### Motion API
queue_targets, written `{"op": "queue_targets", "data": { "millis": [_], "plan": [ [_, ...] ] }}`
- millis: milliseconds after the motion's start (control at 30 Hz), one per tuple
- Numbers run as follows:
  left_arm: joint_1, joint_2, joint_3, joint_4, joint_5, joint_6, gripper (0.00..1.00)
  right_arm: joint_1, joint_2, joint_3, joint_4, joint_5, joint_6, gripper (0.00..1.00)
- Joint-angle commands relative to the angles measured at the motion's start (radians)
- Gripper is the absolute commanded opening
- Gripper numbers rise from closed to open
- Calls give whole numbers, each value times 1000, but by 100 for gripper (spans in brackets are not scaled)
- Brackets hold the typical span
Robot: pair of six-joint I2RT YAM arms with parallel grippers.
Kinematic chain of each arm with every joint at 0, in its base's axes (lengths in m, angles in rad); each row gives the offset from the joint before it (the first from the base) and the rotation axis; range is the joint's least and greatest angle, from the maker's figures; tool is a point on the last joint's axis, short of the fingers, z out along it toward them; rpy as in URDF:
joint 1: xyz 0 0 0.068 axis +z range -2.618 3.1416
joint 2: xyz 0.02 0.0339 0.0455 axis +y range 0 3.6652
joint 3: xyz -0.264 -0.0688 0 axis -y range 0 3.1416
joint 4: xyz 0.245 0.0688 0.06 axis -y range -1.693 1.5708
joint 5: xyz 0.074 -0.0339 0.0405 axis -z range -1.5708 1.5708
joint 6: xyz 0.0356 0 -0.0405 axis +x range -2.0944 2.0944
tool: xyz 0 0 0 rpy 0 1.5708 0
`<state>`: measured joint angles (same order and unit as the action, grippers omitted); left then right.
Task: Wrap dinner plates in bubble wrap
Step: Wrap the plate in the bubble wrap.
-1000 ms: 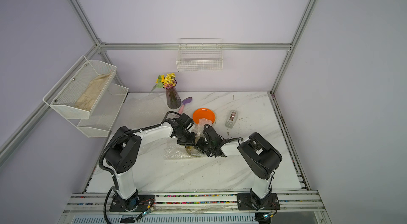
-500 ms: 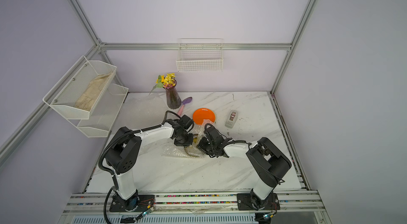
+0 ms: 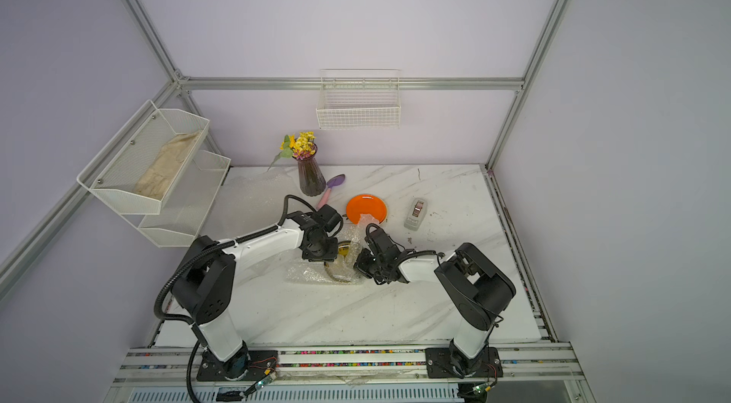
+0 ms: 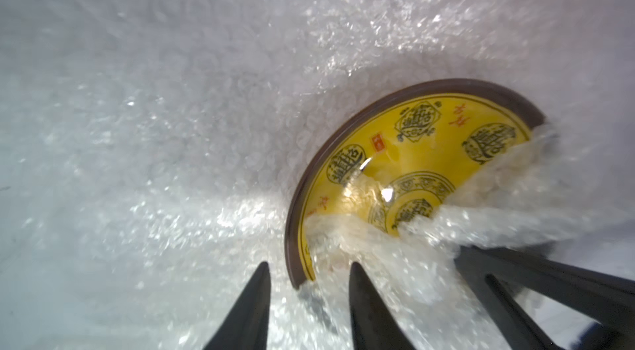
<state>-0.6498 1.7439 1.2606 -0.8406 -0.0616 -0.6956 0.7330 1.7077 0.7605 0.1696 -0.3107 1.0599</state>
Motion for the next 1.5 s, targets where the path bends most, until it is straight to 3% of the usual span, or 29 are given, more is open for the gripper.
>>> {"op": "queue_targets", "data": {
  "millis": [0,167,267,633,767,900,1033,1167,1333,1467],
  "plan": [
    [-37,-78,83,-7,66,-31,43,-4,40,-15,-81,25,6,1],
    [-86,-43,16,136,273,-92,26,-5,41,-18,-70,26,20,0],
    [-100,9,1,153,260,-95,21,-4,31,-17,-70,33,25,0],
    [-86,188,18,136,106,-43,17,-6,-63,-40,-99,33,26,1],
    [-86,206,-9,137,115,-22,16,-50,-123,-17,-110,5,-43,20],
    [-86,207,-39,152,128,4,15,-213,-164,-19,-88,-92,-177,56],
    [-86,207,-54,159,146,26,14,-358,-121,8,-28,-211,-280,70],
    [-85,209,-66,163,161,36,13,-433,-1,66,61,-322,-307,73],
    [-85,213,-81,164,169,45,13,-442,160,137,278,-455,-227,70],
    [-85,218,-87,164,175,51,13,-442,251,176,352,-477,-195,67]
  ]
}}
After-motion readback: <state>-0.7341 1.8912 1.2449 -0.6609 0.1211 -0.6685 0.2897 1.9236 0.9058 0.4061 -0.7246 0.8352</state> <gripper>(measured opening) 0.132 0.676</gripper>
